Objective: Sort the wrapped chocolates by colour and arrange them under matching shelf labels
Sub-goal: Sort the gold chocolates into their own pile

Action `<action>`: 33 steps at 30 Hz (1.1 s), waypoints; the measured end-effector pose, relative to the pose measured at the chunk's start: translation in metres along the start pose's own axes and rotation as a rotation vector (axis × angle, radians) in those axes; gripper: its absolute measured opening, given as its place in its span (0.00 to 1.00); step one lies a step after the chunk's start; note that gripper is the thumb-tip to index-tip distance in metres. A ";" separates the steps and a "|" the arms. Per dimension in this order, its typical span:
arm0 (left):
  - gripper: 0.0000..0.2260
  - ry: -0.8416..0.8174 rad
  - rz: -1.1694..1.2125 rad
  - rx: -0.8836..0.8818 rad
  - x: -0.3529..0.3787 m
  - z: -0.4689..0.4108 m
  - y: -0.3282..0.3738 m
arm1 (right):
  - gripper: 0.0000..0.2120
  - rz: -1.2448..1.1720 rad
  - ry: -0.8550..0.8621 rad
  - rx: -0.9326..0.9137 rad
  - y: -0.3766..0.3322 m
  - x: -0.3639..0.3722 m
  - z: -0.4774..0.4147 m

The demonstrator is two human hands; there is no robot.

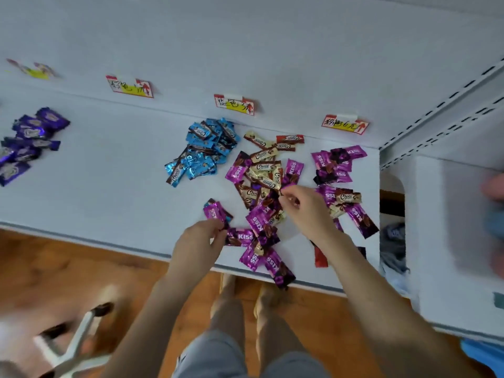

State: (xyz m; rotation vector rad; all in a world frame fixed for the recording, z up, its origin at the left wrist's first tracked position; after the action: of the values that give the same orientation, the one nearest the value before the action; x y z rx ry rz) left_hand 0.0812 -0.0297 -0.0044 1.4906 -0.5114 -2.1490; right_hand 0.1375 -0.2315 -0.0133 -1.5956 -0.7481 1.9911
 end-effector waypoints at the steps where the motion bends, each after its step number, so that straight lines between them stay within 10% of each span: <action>1: 0.09 0.004 0.009 -0.025 0.002 0.006 -0.005 | 0.12 0.028 -0.035 -0.031 -0.002 0.007 -0.007; 12: 0.10 -0.034 -0.015 -0.059 0.043 -0.021 -0.015 | 0.20 0.466 -0.268 -0.142 0.026 0.056 -0.026; 27: 0.23 -0.026 -0.430 -0.086 0.072 -0.137 0.033 | 0.07 0.296 -0.098 -0.030 0.053 0.021 -0.007; 33: 0.13 -0.104 -0.288 -0.133 0.080 -0.146 0.033 | 0.08 0.170 -0.083 0.046 0.060 0.015 0.004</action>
State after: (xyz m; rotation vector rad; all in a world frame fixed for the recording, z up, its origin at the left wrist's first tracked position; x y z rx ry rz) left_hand 0.2001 -0.1074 -0.0972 1.4579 -0.1904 -2.4382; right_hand 0.1288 -0.2664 -0.0642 -1.6050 -0.6094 2.1905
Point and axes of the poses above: each hand's wrist, its own z-axis away from the middle knuckle, its own x-axis out of the palm, y = z × x, the point moved 7 cm from there along -z, towards the middle knuckle, and after that the axes turned 1 degree about x, right-handed, at the moved point
